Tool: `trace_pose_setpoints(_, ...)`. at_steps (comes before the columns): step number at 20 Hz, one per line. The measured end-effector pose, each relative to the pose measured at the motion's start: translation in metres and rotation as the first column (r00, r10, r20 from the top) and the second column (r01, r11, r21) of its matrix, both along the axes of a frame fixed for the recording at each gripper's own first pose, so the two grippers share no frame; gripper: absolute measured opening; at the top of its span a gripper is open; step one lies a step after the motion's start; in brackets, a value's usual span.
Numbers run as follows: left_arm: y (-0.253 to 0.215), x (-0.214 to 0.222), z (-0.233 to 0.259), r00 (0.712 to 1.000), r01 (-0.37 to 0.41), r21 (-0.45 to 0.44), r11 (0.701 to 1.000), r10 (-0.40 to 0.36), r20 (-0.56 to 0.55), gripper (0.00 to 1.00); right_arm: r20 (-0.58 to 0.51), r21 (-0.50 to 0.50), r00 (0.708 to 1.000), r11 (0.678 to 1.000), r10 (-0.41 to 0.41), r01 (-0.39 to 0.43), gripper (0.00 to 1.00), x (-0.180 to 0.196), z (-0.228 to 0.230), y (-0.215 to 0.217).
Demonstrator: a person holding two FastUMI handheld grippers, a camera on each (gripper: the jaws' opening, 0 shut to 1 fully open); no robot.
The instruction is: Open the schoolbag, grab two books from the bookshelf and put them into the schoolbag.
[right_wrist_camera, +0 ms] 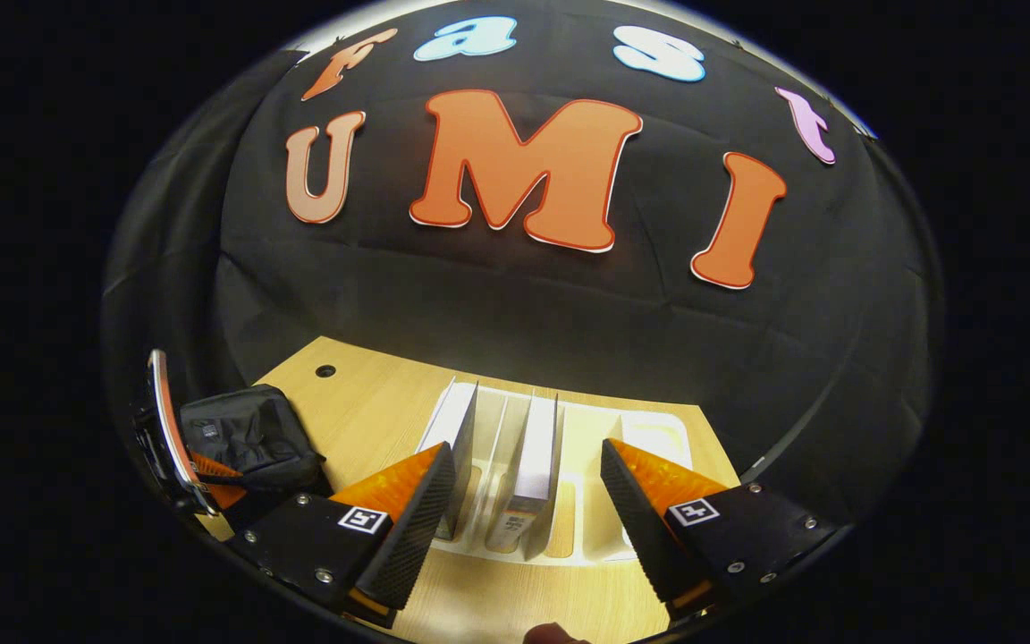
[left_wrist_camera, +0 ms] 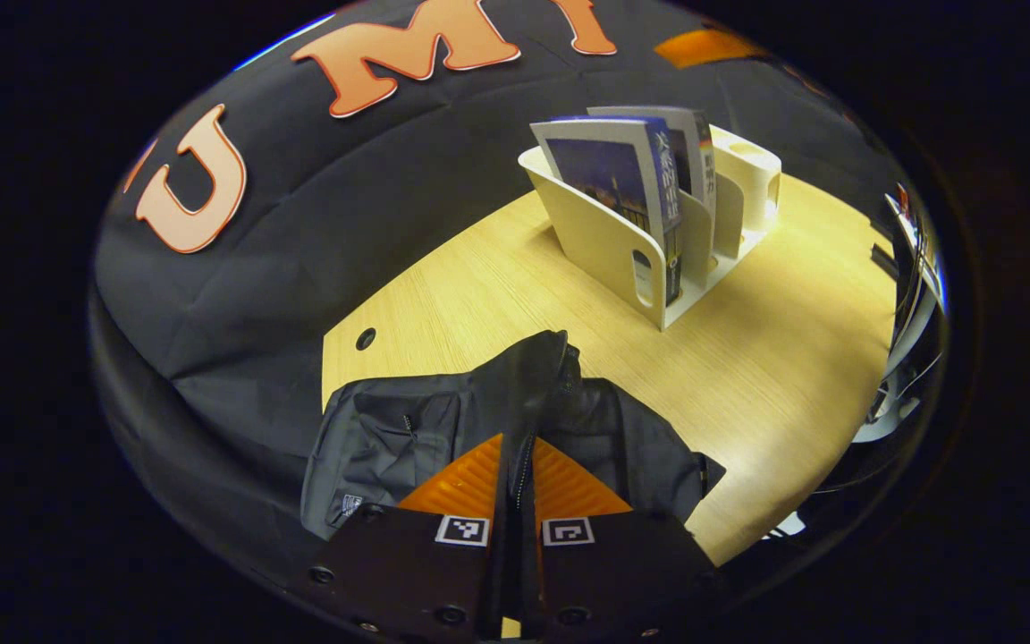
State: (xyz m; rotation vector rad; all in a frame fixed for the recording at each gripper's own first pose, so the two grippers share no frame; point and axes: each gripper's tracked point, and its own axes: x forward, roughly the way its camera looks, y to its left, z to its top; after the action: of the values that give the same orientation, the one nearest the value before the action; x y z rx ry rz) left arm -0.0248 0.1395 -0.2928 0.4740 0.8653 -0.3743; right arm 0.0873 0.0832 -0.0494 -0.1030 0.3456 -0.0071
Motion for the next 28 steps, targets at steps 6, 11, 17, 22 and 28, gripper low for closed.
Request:
trace_pose_setpoints(6, 0.015, 0.023, 0.031, 0.997, 0.050, -0.094, 0.994, -0.055, -0.050, 0.06, -0.123, -0.025, 0.992, 0.999, 0.026, -0.029, 0.98, 0.030, -0.006, 0.018)
trace_pose_setpoints(11, 0.026, 0.035, 0.044, 0.988, 0.110, -0.095, 0.989, -0.119, -0.094, 0.06, -0.289, -0.072, 0.957, 0.997, 0.011, -0.034, 0.99, 0.048, -0.026, 0.025)
trace_pose_setpoints(17, 0.036, 0.049, 0.061, 0.971, 0.210, -0.070, 0.975, -0.216, -0.103, 0.06, -0.454, 0.003, 0.888, 0.997, 0.075, -0.083, 0.99, 0.066, -0.045, 0.046)
trace_pose_setpoints(22, 0.044, 0.060, 0.066, 0.962, 0.213, -0.136, 0.968, -0.232, -0.144, 0.06, -0.547, 0.049, 0.834, 0.997, 0.078, -0.062, 0.99, 0.086, -0.065, 0.054)
trace_pose_setpoints(28, 0.051, 0.063, 0.067, 0.945, 0.203, -0.246, 0.948, -0.255, -0.204, 0.06, -0.639, 0.060, 0.768, 0.998, 0.045, -0.008, 0.98, 0.101, -0.089, 0.057)
